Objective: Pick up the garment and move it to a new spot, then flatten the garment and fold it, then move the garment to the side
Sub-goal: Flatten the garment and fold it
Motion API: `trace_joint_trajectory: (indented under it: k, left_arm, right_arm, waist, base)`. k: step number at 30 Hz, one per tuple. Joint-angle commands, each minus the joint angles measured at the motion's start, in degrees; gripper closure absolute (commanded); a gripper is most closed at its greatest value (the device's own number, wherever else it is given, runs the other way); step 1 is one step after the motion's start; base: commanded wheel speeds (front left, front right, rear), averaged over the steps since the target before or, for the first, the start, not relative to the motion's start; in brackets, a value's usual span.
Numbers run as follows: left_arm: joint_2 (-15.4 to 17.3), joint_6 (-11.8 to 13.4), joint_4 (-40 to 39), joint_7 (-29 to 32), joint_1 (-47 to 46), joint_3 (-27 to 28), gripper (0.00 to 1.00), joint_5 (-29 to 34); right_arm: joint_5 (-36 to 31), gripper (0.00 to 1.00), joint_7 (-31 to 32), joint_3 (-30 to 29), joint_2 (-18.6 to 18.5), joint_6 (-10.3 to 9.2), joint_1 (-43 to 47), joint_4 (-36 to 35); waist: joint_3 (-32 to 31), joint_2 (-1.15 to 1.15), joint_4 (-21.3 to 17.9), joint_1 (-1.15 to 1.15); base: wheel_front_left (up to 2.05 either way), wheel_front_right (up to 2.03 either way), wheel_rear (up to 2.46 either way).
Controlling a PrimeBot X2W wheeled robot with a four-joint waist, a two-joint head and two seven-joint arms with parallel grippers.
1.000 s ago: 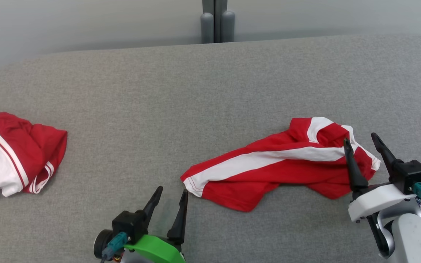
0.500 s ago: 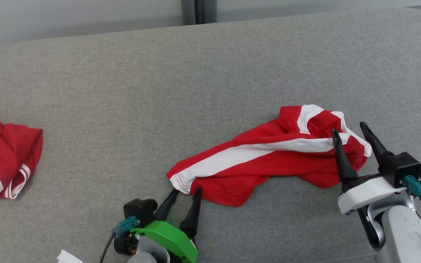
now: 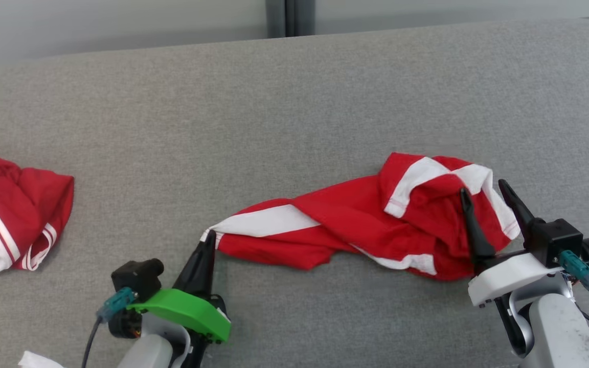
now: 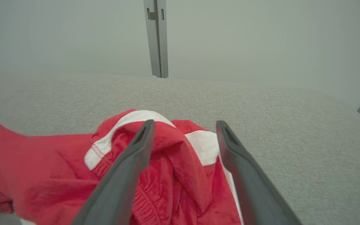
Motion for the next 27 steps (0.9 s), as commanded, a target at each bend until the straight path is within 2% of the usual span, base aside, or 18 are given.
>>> trace_joint_trajectory:
  k: [1, 3, 4, 5, 6, 7, 15, 21, 26, 27]
  left_arm:
    - [0.9, 0.1, -0.4, 0.0, 0.8, 1.0, 1.0, 0.6]
    - [1.4, 0.1, -0.6, 0.0, 1.2, 1.9, 1.0, 1.5]
    - [1.6, 0.1, -0.4, 0.0, 1.5, 2.1, 0.95, 2.2]
    - [1.8, 0.1, -0.3, 0.0, 1.6, 2.3, 0.78, 2.6]
    - [2.1, 0.1, 0.2, 0.0, 1.8, 2.6, 0.08, 3.2]
    - [2.2, 0.1, 0.4, 0.0, 1.9, 3.4, 0.0, 4.1]
    - [-1.3, 0.1, -0.2, 0.0, 5.9, 10.7, 0.0, 12.2]
    - [-3.1, 0.1, -1.5, 0.0, 7.9, 11.8, 0.0, 14.8]
    - [-3.5, 0.1, -1.7, 0.0, 8.5, 12.1, 0.0, 15.9]
    - [-3.6, 0.1, -1.7, 0.0, 8.6, 12.2, 0.0, 16.1]
  right_arm:
    - [0.6, 0.0, -0.1, 0.2, -0.1, -0.1, 0.8, 0.4]
    - [1.0, 0.0, -0.1, 0.6, 0.0, -0.1, 1.3, 0.7]
    - [1.3, 0.0, -0.1, 0.8, 0.1, -0.1, 1.6, 0.8]
    - [1.5, 0.0, -0.1, 1.1, 0.1, -0.1, 1.8, 0.9]
    - [1.7, 0.0, -0.1, 1.4, 0.1, -0.1, 1.9, 1.0]
    - [2.0, 0.0, -0.1, 1.6, 0.1, -0.1, 2.0, 1.0]
    - [6.3, 0.0, -0.1, 6.7, 0.2, -0.1, 5.5, 1.3]
    - [9.3, 0.0, -0.1, 13.7, 0.1, -0.1, 8.2, 5.4]
    - [9.8, 0.0, -0.1, 14.8, 0.1, -0.1, 7.7, 8.2]
    - [9.8, 0.13, -0.1, 15.0, 0.1, -0.1, 7.5, 8.9]
  waist:
    - [-1.0, 0.0, 1.0, 0.0]
    - [-1.5, 0.0, 1.4, 0.0]
    - [-1.8, 0.0, 1.5, 0.0]
    - [-1.9, 0.0, 1.6, 0.0]
    - [-2.1, 0.0, 1.6, 0.0]
    - [-2.3, 0.0, 1.6, 0.0]
    - [-3.5, 0.0, 1.4, 0.0]
    - [-3.8, 0.0, 2.0, 0.0]
    - [-3.9, 0.0, 2.5, 0.0]
    - [-3.9, 0.0, 2.6, 0.0]
  base:
    - [0.0, 0.0, 0.0]
    - [0.0, 0.0, 0.0]
    - [0.0, 0.0, 0.0]
    - [0.0, 0.0, 0.0]
    - [0.0, 0.0, 0.0]
    - [0.0, 0.0, 0.0]
    - [0.0, 0.0, 0.0]
    - [0.0, 0.0, 0.0]
    - [0.0, 0.0, 0.0]
    - [0.0, 0.0, 0.0]
